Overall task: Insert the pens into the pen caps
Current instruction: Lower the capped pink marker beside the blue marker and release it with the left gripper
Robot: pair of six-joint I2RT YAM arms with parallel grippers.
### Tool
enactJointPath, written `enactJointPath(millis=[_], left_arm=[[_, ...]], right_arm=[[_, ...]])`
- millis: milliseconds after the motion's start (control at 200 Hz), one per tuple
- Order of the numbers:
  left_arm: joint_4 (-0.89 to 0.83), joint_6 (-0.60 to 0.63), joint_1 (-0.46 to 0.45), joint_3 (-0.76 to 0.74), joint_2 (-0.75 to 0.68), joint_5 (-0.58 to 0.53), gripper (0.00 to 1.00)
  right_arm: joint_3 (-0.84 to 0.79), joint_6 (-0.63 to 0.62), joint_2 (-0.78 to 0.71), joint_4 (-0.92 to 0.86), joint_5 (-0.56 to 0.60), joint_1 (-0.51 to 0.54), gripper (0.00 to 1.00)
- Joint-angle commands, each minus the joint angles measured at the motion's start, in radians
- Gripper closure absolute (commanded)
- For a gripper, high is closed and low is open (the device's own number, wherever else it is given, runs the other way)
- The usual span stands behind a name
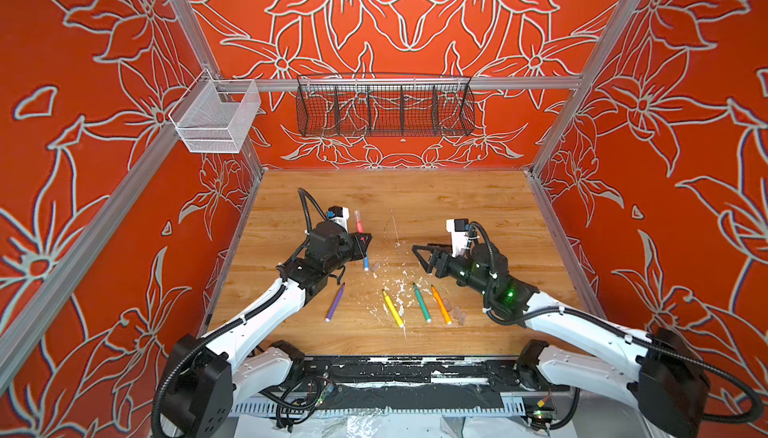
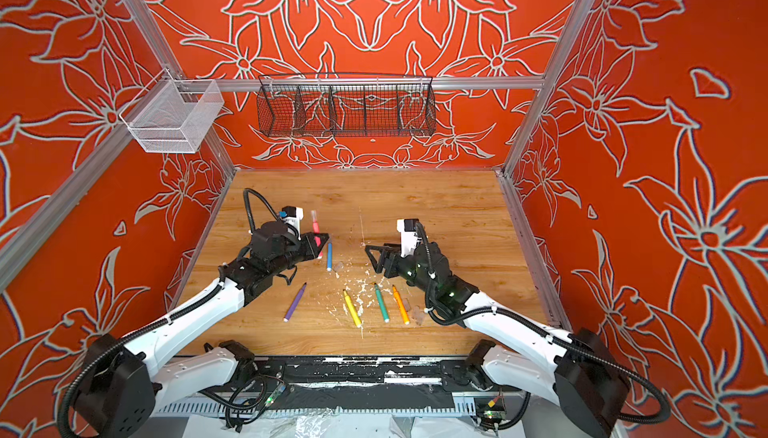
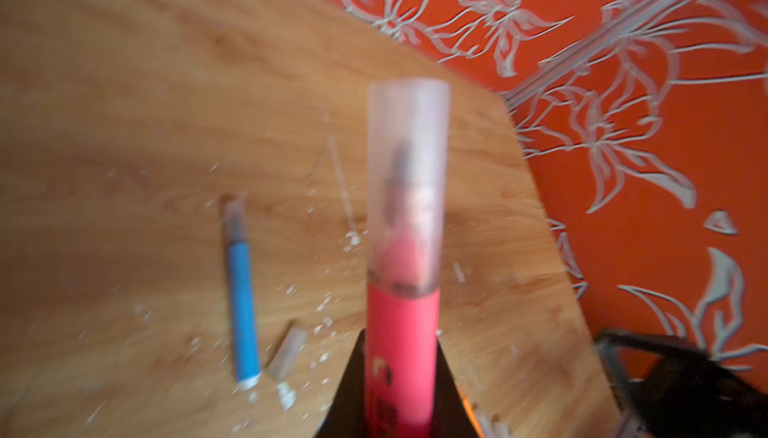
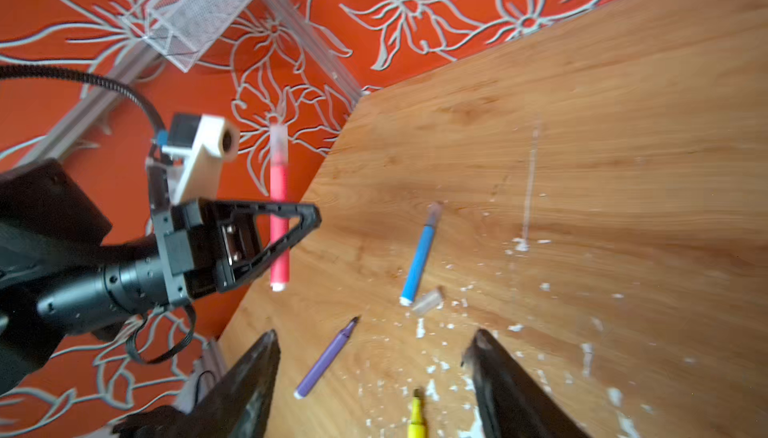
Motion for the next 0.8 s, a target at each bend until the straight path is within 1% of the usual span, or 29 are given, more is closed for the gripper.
enactJointPath(millis=[0, 60, 120, 190, 255, 390, 520, 601, 796], left_arm=[[-0.156, 0.018, -0.003, -0.011, 0.057, -0.114, 1.0], [-0.16, -0.01, -0.002, -0.008, 0.099, -0.1, 1.0], [-0.132, 0.007, -0.002, 0.013, 0.145, -0.037, 1.0], [-0.168, 0.006, -0.002, 0.061, 0.2, -0.017, 1.0], [-0.22, 0.003, -0.001, 0.098, 0.242, -0.036, 1.0], [-0.247, 0.005, -0.002, 0.122, 0.315, -0.067, 1.0], [-0.345, 0.025, -0.002, 0.195, 0.365, -0.174, 1.0], [-0.356, 0.039, 0.0, 0.205, 0.382, -0.213, 1.0], [-0.381, 0.06, 0.018, 0.27, 0.479, -0.189, 1.0]], right_arm=[[0.014, -0.046, -0.021, -0.118, 0.139, -0.003, 0.24], [0.028, -0.062, -0.014, -0.161, 0.198, -0.004, 0.23], [0.034, -0.089, -0.001, -0.177, 0.238, -0.005, 0.23], [0.032, -0.102, 0.017, -0.182, 0.283, -0.009, 0.23], [0.028, -0.101, 0.037, -0.185, 0.305, -0.011, 0.23], [0.042, -0.103, 0.078, -0.193, 0.299, -0.015, 0.24], [0.051, -0.101, 0.088, -0.205, 0.294, -0.017, 0.25], [0.047, -0.097, 0.082, -0.206, 0.289, -0.016, 0.25], [0.038, -0.097, 0.048, -0.21, 0.292, -0.018, 0.26]])
